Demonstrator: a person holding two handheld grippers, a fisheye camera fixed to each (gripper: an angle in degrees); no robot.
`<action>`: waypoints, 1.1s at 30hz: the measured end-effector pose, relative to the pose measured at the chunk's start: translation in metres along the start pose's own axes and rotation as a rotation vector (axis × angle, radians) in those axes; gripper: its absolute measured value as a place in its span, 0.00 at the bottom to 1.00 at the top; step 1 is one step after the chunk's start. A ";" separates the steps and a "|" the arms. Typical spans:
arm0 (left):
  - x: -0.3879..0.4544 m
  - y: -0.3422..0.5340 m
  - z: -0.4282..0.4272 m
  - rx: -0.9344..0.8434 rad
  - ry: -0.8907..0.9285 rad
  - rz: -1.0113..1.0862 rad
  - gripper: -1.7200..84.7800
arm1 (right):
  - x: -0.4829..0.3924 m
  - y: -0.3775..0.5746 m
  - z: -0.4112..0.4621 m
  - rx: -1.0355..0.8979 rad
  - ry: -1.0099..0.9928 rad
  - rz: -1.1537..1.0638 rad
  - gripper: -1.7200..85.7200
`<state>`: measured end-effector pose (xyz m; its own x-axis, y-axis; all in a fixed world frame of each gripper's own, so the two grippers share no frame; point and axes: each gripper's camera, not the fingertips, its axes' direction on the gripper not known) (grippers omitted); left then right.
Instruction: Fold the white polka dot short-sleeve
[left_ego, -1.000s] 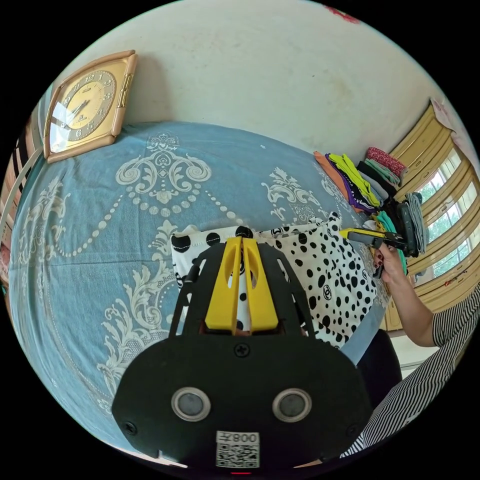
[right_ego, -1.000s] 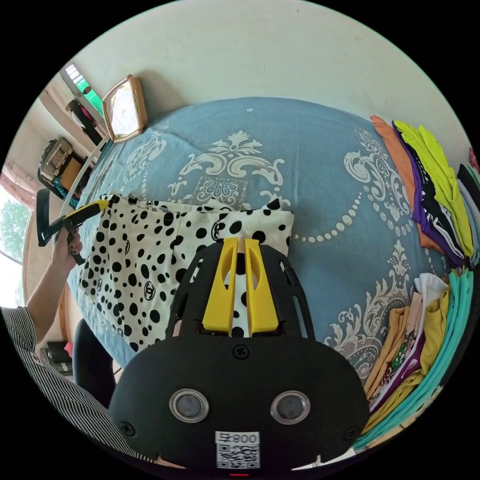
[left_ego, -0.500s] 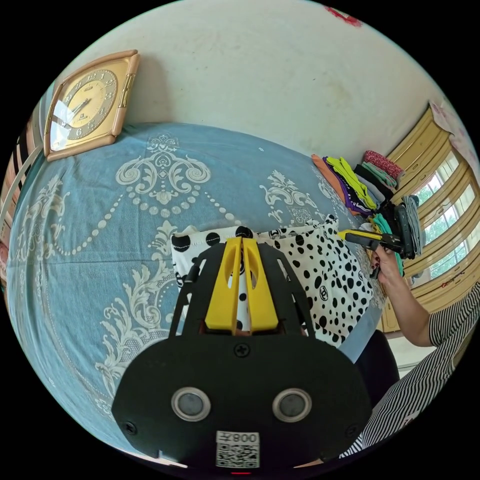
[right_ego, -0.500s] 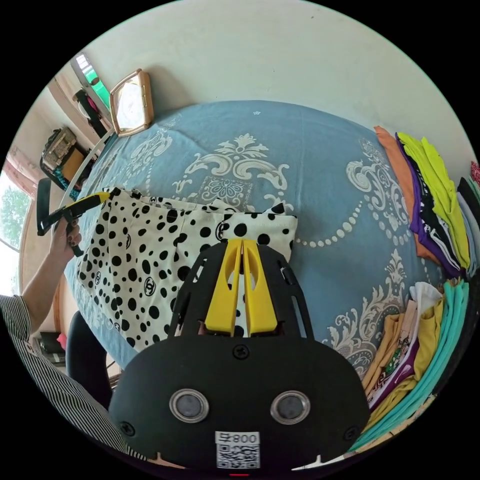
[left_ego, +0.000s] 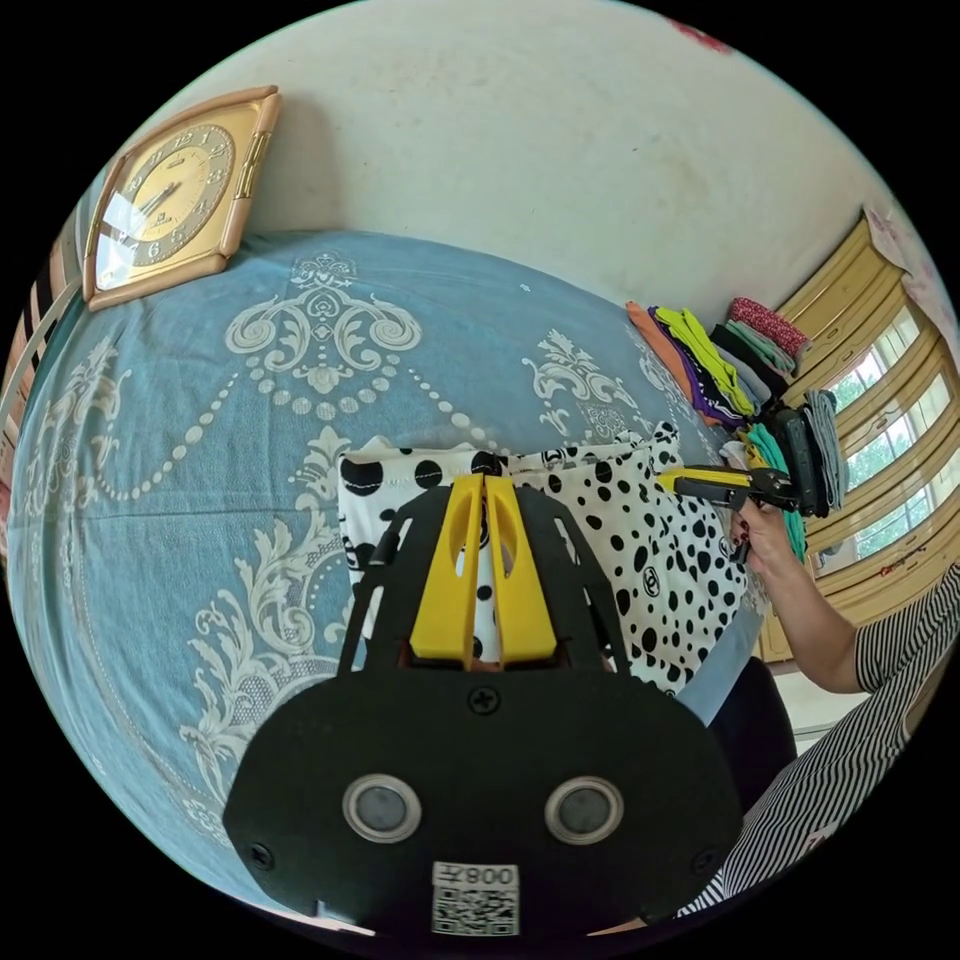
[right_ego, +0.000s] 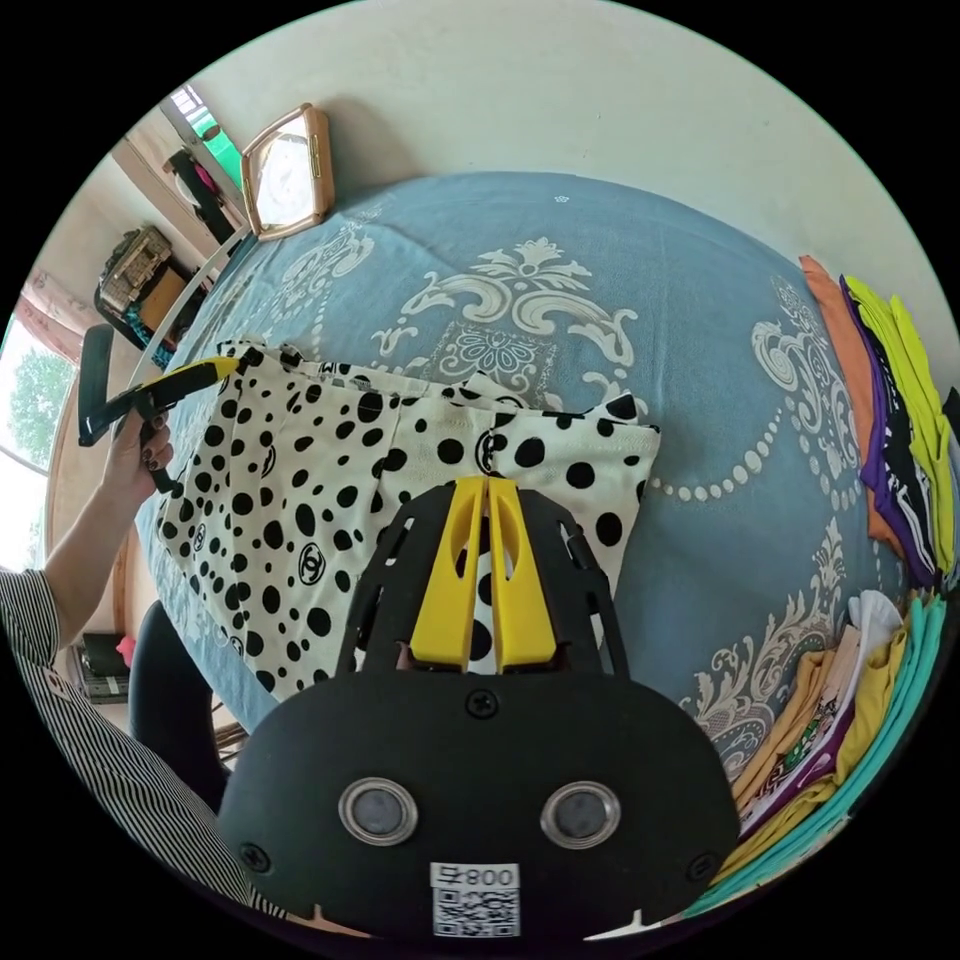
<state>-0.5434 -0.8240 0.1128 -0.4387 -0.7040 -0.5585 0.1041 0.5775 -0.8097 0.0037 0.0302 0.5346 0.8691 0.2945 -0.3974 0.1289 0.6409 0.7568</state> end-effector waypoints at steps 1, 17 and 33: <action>0.000 0.001 -0.002 0.003 0.002 0.000 0.02 | -0.001 0.002 -0.003 0.011 0.012 -0.001 0.02; -0.018 0.015 0.003 -0.039 -0.039 -0.024 0.03 | 0.003 0.016 0.010 0.029 0.011 0.038 0.02; -0.035 0.063 -0.057 0.050 -0.023 -0.069 0.02 | 0.010 0.053 0.005 0.076 0.019 0.090 0.02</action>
<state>-0.5722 -0.7393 0.0916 -0.4261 -0.7509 -0.5046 0.1192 0.5063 -0.8541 0.0220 0.0638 0.5732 0.8697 0.3624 -0.3350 0.0869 0.5557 0.8268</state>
